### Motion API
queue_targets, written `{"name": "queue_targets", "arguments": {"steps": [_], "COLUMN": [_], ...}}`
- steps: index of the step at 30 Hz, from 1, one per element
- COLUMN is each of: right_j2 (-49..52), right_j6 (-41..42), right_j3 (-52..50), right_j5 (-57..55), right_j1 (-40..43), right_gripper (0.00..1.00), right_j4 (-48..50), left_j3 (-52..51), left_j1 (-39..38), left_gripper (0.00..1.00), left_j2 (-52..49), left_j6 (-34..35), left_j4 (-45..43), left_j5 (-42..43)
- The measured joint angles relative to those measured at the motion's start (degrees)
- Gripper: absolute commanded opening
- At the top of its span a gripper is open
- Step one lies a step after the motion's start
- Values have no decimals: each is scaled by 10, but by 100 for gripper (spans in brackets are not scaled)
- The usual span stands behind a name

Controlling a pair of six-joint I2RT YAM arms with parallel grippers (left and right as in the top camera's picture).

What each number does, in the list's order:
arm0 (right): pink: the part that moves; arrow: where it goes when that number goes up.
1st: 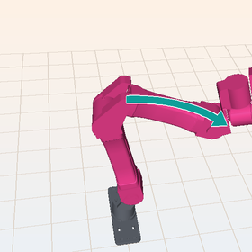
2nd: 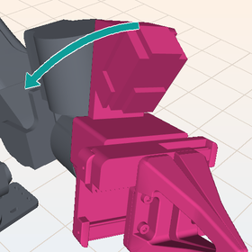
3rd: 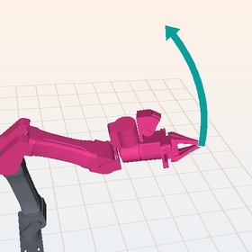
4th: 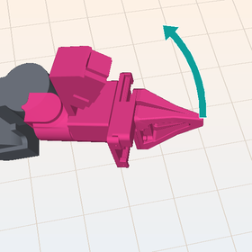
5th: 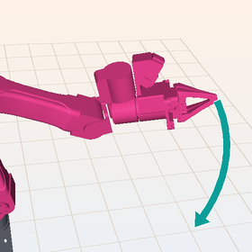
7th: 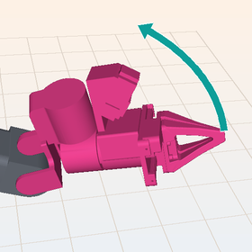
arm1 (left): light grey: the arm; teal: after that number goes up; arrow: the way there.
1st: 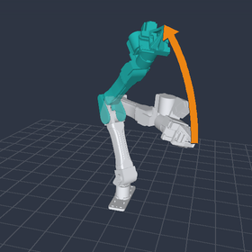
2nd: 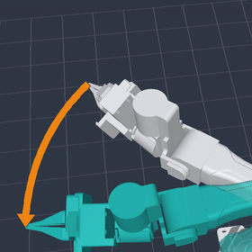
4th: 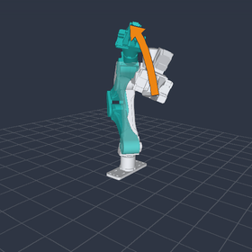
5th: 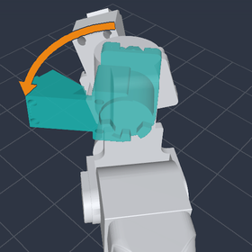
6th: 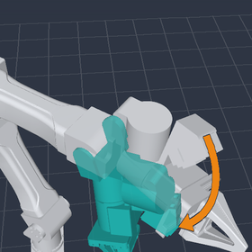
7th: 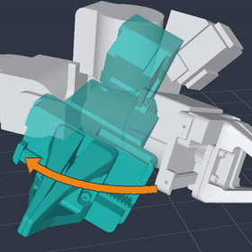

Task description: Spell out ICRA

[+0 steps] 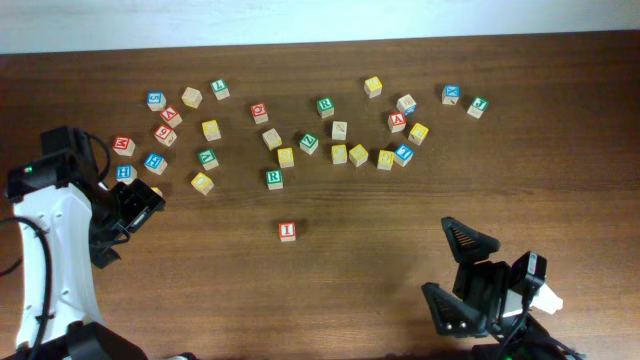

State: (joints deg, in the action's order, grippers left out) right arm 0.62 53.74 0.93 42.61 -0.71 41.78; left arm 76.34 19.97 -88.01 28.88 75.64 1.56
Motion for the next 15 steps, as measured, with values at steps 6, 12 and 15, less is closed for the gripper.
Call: {"name": "queue_targets", "arguments": {"steps": [6,12,15], "right_j2": [12,158,275], "right_j6": [15,-71,-120], "right_j3": [35,129,232], "right_j5": [-49,-25,35], "right_j1": [0,0,0], "right_gripper": [98,98,98], "right_j4": [-8,-74,-107], "left_j3": [0,0,0], "left_j1": [0,0,0], "left_gripper": [99,99,99], "left_j2": [0,0,0], "left_j6": [0,0,0], "left_j4": [0,-1,-1], "left_j5": [0,0,0]}}
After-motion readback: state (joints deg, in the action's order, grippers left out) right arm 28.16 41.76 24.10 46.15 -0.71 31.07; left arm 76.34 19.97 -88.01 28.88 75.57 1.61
